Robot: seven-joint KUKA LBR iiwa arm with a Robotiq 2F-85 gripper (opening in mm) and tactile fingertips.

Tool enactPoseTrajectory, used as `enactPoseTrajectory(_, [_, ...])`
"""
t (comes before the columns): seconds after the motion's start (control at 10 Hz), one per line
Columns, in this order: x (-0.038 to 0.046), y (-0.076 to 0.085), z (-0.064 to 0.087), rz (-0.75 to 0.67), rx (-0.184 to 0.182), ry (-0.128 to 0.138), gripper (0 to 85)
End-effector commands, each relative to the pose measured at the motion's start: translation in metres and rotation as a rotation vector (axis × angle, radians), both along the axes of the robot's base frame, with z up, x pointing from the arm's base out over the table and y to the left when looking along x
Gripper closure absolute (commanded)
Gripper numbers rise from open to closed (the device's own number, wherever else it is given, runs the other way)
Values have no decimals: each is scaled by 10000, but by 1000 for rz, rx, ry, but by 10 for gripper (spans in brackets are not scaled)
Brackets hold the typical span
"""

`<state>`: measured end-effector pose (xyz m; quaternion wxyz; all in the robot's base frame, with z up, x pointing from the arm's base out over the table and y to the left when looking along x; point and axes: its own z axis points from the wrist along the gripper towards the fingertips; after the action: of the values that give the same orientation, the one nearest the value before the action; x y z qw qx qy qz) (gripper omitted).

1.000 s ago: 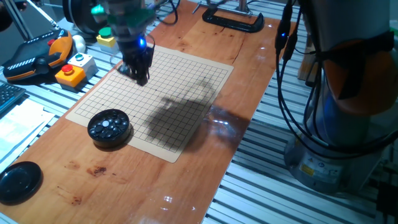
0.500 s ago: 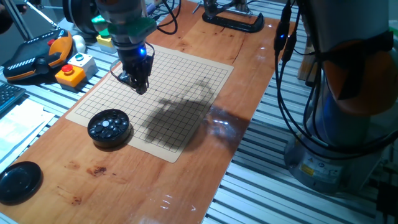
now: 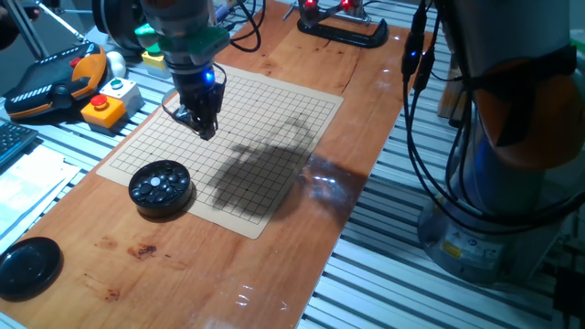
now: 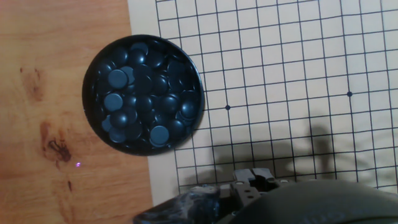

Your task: Play the first move as black on the 3-4 point in the upper right corner of the Go board

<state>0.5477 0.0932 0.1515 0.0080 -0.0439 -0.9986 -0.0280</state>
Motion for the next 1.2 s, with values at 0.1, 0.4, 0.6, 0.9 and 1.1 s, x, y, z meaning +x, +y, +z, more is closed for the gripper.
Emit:
enactPoseTrajectory(0.1, [0, 0, 0, -17, 9, 3, 843])
enactPoseTrajectory(0.4, [0, 0, 0, 1, -15, -8, 843])
enactPoseTrajectory(0.6, [0, 0, 0, 27, -9, -1, 843])
enactPoseTrajectory(0.9, [0, 0, 0, 41, -4, -1, 843])
enactPoseTrajectory(1.1, [0, 0, 0, 37, -1, -4, 843])
